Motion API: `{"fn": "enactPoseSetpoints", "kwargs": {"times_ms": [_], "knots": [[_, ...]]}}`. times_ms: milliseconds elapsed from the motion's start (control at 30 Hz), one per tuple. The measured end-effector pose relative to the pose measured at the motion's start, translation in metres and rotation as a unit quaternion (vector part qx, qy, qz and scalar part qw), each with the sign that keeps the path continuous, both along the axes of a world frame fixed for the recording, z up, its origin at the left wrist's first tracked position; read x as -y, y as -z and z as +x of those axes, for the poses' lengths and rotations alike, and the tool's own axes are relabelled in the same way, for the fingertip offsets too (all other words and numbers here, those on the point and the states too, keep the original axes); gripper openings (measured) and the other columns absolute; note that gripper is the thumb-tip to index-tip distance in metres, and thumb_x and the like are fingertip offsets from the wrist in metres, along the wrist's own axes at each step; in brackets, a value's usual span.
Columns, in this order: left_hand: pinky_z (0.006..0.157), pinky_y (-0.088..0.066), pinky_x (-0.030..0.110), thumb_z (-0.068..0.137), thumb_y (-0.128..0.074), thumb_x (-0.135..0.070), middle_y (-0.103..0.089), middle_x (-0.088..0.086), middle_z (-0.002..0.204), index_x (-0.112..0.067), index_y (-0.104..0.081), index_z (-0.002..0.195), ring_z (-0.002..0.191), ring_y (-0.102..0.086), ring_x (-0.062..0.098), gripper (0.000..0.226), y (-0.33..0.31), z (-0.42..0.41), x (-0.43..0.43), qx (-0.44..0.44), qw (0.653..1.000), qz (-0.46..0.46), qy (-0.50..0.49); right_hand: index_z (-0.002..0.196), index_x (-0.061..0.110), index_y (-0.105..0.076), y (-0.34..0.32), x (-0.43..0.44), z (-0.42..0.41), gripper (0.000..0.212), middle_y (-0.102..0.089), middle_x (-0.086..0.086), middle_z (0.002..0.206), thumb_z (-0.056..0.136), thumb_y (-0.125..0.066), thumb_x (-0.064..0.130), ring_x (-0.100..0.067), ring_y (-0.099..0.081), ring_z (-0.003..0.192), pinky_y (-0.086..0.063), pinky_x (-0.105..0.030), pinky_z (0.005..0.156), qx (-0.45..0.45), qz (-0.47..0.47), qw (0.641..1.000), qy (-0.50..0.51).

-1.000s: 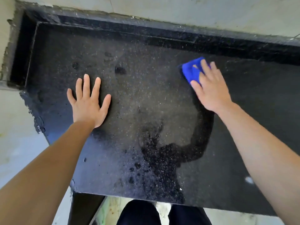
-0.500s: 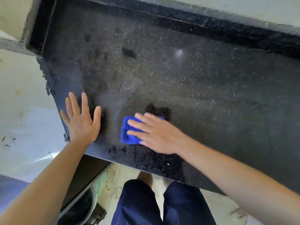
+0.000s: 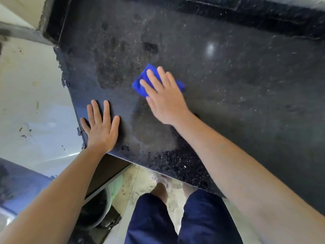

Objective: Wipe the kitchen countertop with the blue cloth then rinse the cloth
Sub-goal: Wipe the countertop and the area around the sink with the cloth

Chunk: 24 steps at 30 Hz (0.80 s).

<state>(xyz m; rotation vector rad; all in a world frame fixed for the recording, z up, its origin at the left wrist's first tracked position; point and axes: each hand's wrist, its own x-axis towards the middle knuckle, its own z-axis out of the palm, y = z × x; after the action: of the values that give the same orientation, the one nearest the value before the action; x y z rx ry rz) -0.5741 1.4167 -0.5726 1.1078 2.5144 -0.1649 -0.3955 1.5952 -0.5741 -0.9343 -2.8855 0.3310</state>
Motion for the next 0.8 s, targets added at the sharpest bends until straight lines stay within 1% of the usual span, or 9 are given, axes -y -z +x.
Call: {"fn": "enactPoseSetpoints", "kwargs": {"times_ms": [100,200,267,333,500,567,633,700,800], "knots": [[0.12,0.007,0.058,0.106,-0.021,-0.049,0.017,0.004,0.167,-0.033,0.005,0.159,0.153,0.016,0.023,0.061,-0.001,-0.001,-0.002,0.005,1.0,0.001,0.0,0.15,0.018,-0.043,-0.009,0.07,0.028,0.049,-0.029,-0.012,0.161,0.103,-0.041,0.034,-0.041,-0.021,0.149,-0.016,-0.051,0.12,0.02,-0.044,0.984,-0.169],[0.12,0.006,0.058,0.106,-0.02,-0.049,0.015,0.005,0.167,-0.033,0.005,0.158,0.153,0.014,0.024,0.061,-0.003,0.001,-0.002,-0.001,1.0,0.003,0.004,0.152,0.022,-0.038,-0.009,0.069,0.105,0.05,-0.022,-0.007,0.164,0.105,-0.04,0.039,-0.035,-0.015,0.152,-0.016,-0.049,0.122,0.057,-0.032,0.978,-0.197],[0.12,0.004,0.059,0.105,-0.018,-0.051,0.013,0.006,0.167,-0.032,0.005,0.158,0.154,0.012,0.026,0.06,-0.003,0.002,-0.001,-0.01,1.0,0.01,0.015,0.155,0.024,-0.032,-0.005,0.049,0.168,0.053,-0.017,-0.005,0.166,0.106,-0.036,0.043,-0.033,-0.011,0.153,-0.017,-0.051,0.122,0.083,-0.015,0.992,-0.095],[0.119,0.003,0.061,0.105,-0.017,-0.051,0.011,0.008,0.167,-0.032,0.004,0.158,0.154,0.01,0.028,0.06,-0.003,0.002,-0.002,-0.01,1.0,0.016,0.022,0.156,0.025,-0.028,-0.002,0.03,0.229,0.058,-0.015,-0.005,0.166,0.104,-0.029,0.05,-0.034,-0.01,0.153,-0.018,-0.054,0.121,0.111,-0.023,0.99,0.079],[0.12,0.005,0.062,0.103,-0.014,-0.054,0.015,0.008,0.167,-0.031,0.007,0.157,0.153,0.013,0.028,0.063,-0.002,-0.001,-0.003,0.0,0.999,0.013,0.036,0.157,0.019,-0.027,-0.004,0.055,0.277,0.064,-0.011,-0.01,0.167,0.1,-0.022,0.049,-0.04,-0.008,0.151,-0.01,-0.055,0.122,0.109,-0.087,0.88,0.454],[0.12,0.005,0.061,0.102,-0.012,-0.057,0.017,0.007,0.166,-0.03,0.008,0.158,0.153,0.014,0.027,0.065,-0.002,-0.005,-0.003,0.007,0.999,0.005,0.046,0.156,0.016,-0.029,-0.002,0.095,0.244,0.062,-0.017,-0.013,0.165,0.1,-0.025,0.044,-0.042,-0.013,0.15,-0.013,-0.056,0.12,0.085,-0.076,0.828,0.549],[0.121,0.007,0.059,0.103,-0.012,-0.056,0.017,0.005,0.167,-0.032,0.005,0.158,0.153,0.015,0.025,0.063,-0.007,-0.011,-0.004,0.041,0.998,0.001,0.047,0.154,0.015,-0.033,0.001,0.144,0.196,0.059,-0.023,-0.015,0.163,0.101,-0.03,0.04,-0.044,-0.019,0.148,-0.017,-0.056,0.118,0.068,-0.062,0.802,0.59],[0.122,0.006,0.055,0.104,-0.011,-0.052,0.013,0.003,0.168,-0.032,-0.003,0.159,0.154,0.012,0.022,0.059,-0.017,-0.02,0.001,0.077,0.995,0.007,0.057,0.154,0.015,-0.035,-0.001,0.191,0.138,0.055,-0.025,-0.015,0.162,0.103,-0.034,0.037,-0.044,-0.02,0.148,-0.019,-0.057,0.118,0.053,-0.056,0.826,0.558],[0.122,0.0,0.053,0.106,-0.011,-0.048,0.002,0.004,0.169,-0.028,-0.011,0.16,0.155,0.004,0.024,0.058,-0.03,-0.036,0.029,0.067,0.994,0.03,0.079,0.156,0.018,-0.031,-0.009,0.239,0.04,0.054,-0.02,-0.013,0.164,0.105,-0.035,0.036,-0.042,-0.014,0.15,-0.015,-0.055,0.121,0.023,-0.062,0.903,0.425]]}}
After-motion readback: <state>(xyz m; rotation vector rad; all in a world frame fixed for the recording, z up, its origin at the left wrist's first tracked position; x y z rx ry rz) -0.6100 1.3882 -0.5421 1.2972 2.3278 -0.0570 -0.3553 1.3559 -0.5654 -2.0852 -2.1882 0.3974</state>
